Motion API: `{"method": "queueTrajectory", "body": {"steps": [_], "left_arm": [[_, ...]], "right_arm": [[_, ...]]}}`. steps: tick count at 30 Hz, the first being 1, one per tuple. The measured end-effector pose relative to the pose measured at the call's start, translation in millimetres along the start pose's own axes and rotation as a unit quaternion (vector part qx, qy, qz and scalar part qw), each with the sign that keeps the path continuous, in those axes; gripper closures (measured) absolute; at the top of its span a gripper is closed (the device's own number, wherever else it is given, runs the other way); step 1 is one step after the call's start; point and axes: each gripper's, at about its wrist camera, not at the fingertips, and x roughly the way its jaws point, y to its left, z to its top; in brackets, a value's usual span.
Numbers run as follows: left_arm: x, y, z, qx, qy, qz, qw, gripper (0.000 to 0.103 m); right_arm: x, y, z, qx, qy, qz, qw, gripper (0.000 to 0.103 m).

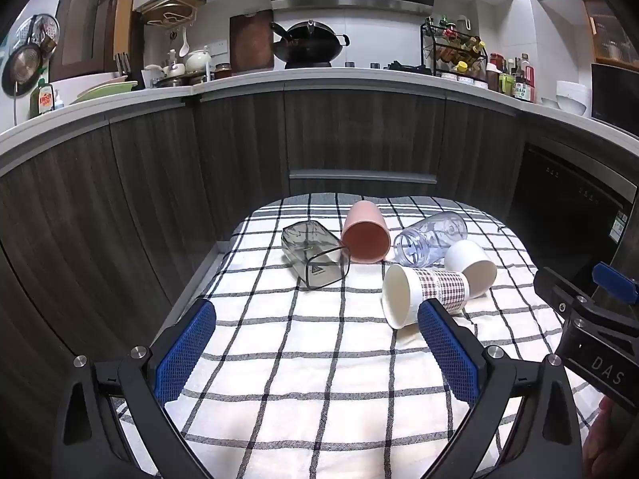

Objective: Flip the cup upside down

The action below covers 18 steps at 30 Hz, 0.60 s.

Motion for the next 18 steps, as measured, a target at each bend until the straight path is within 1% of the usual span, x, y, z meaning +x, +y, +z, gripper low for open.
{"method": "queueTrajectory", "body": {"steps": [14, 16, 18], "left_arm": [[-2.3, -2.2, -1.3, 0.0, 0.0, 0.001, 1.0, 0.0], [-4.1, -5.7, -1.6, -0.001, 0.001, 0.001, 1.0, 0.0], [-2.8, -4.6, -2.0, -0.001, 0.002, 0.0, 1.0, 0.0]], "right_arm": [[2.0, -4.1, -0.7, 0.0, -0.001, 0.002, 1.0, 0.012], [0.4, 3.4, -1.2, 0.001, 0.0, 0.001, 1.0, 0.012], [1.1, 2.3, -0.9, 0.0, 0.001, 0.002, 1.0, 0.012]]}}
